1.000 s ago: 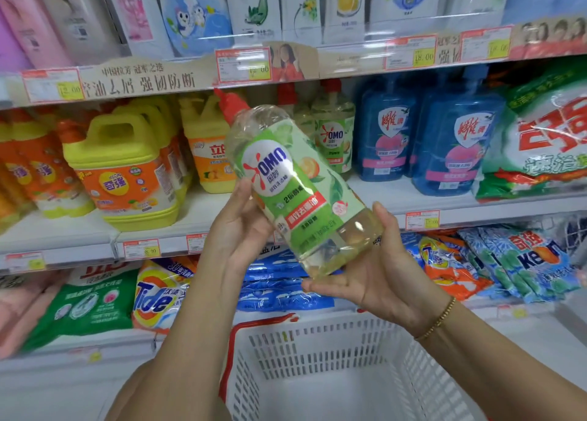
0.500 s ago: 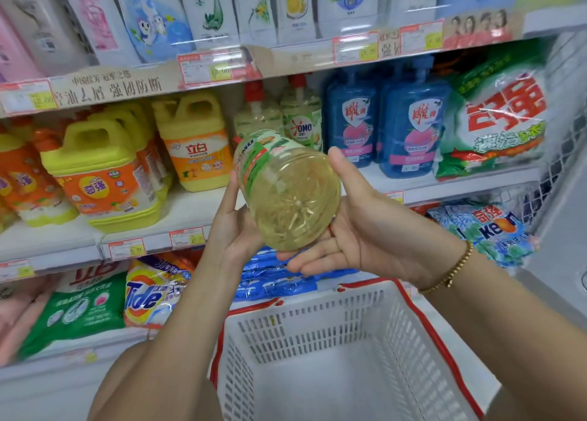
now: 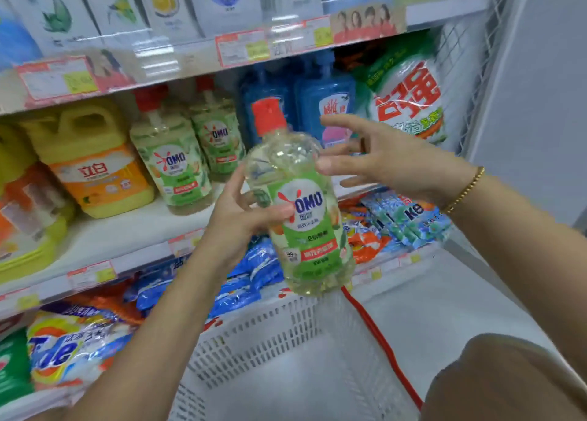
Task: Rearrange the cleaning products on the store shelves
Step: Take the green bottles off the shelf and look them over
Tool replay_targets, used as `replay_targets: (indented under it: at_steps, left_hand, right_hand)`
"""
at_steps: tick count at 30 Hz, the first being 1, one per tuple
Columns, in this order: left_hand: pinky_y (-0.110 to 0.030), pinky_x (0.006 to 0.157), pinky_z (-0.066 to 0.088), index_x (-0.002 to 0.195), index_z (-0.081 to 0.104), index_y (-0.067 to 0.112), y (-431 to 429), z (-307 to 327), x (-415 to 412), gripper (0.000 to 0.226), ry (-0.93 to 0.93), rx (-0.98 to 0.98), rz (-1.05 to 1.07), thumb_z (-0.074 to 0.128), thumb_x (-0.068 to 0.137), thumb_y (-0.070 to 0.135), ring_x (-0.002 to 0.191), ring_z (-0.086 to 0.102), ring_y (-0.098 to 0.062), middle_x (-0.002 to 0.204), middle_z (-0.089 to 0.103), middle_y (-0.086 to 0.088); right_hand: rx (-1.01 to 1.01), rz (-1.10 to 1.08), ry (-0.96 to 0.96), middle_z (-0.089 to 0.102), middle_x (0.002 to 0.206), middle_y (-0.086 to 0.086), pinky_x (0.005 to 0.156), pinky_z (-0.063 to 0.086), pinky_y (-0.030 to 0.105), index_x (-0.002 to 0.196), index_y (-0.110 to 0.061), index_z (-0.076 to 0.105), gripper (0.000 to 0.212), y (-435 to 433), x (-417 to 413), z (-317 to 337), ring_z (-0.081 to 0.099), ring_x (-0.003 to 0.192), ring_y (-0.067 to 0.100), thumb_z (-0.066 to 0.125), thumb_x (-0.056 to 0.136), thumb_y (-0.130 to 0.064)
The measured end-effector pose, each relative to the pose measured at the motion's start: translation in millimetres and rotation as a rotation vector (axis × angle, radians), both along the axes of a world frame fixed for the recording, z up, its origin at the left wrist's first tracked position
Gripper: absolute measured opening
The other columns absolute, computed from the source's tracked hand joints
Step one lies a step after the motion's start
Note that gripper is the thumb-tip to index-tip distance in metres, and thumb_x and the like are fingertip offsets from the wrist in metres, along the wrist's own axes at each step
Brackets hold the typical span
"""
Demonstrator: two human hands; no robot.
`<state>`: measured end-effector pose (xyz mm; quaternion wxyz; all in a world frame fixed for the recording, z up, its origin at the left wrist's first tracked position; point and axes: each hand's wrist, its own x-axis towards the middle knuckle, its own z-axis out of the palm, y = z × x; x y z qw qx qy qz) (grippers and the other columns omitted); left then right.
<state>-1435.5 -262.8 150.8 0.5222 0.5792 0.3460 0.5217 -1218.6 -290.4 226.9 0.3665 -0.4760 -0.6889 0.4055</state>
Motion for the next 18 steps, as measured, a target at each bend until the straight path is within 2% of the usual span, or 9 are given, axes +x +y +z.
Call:
replay_targets:
  at_steps: [2,4,7,9,12,14,16,18]
  left_hand:
    - [-0.037,0.07,0.057,0.129,0.05,0.028,6.3,-11.9,30.0,0.094,0.063,0.023,-0.033,0.087,0.043,0.014,0.092,0.07,-0.022,0.103,0.073,-0.002]
    - [-0.034,0.078,0.056,0.136,0.046,0.028,15.8,-25.6,53.9,0.099,0.109,0.037,-0.077,0.088,0.049,0.006,0.102,0.068,-0.022,0.112,0.071,-0.003]
    - [-0.038,0.092,0.052,0.14,0.043,0.025,31.9,-49.1,89.2,0.101,0.177,0.031,-0.184,0.085,0.052,-0.002,0.114,0.062,-0.023,0.124,0.065,-0.003]
    - [-0.037,0.098,0.049,0.139,0.043,0.023,42.9,-68.9,110.0,0.104,0.226,0.005,-0.236,0.088,0.048,0.001,0.118,0.06,-0.022,0.129,0.062,-0.003]
    - [-0.034,0.097,0.05,0.127,0.051,0.021,57.0,-108.4,136.6,0.098,0.256,-0.094,-0.227,0.089,0.038,0.003,0.112,0.063,-0.016,0.121,0.066,-0.002]
    - [-0.025,0.092,0.051,0.115,0.055,0.022,61.5,-137.4,149.0,0.085,0.289,-0.142,-0.229,0.089,0.039,0.008,0.101,0.065,-0.003,0.11,0.068,0.005]
    - [-0.013,0.087,0.046,0.118,0.054,0.02,61.6,-159.4,159.8,0.075,0.435,-0.117,-0.236,0.089,0.053,0.004,0.095,0.061,0.008,0.111,0.066,0.006]
    - [-0.013,0.085,0.042,0.127,0.052,0.02,60.2,-180.0,168.8,0.068,0.665,-0.008,-0.24,0.085,0.068,0.012,0.103,0.059,0.002,0.117,0.064,0.005]
  right_hand:
    - [0.087,-0.078,-0.118,0.07,0.097,0.001,0.091,0.053,0.03,0.141,-0.03,0.041,0.099,11.0,26.1,-3.2,0.066,0.086,0.003,0.079,0.05,-0.039]
    - [0.089,-0.111,-0.25,0.066,0.106,0.003,0.087,0.053,0.022,0.134,-0.033,0.049,0.095,18.5,50.7,-16.9,0.064,0.084,0.006,0.081,0.045,-0.042]
    - [0.038,-0.002,-0.206,0.061,0.118,-0.006,0.089,0.051,0.024,0.123,-0.039,0.049,0.087,28.2,79.7,-53.3,0.062,0.102,0.005,0.089,0.046,-0.043]
    - [0.09,-0.002,-0.215,0.062,0.114,-0.017,0.092,0.05,0.028,0.117,-0.046,0.048,0.082,38.3,94.1,-82.5,0.06,0.106,0.004,0.091,0.048,-0.039]
    - [0.181,-0.144,-0.31,0.062,0.106,-0.02,0.09,0.05,0.031,0.111,-0.047,0.046,0.072,46.6,111.0,-126.8,0.06,0.098,0.005,0.088,0.053,-0.042]
    - [0.172,-0.237,-0.37,0.059,0.103,-0.022,0.084,0.044,0.021,0.116,-0.044,0.046,0.079,46.7,118.5,-157.2,0.056,0.093,0.002,0.09,0.052,-0.042]
    - [0.136,-0.288,-0.444,0.06,0.103,-0.015,0.078,0.04,0.018,0.123,-0.033,0.051,0.085,47.0,124.2,-188.7,0.055,0.092,0.007,0.091,0.049,-0.042]
    - [0.088,-0.317,-0.488,0.062,0.108,-0.007,0.078,0.041,0.025,0.128,-0.027,0.049,0.093,47.2,128.8,-222.4,0.057,0.095,0.015,0.09,0.046,-0.045]
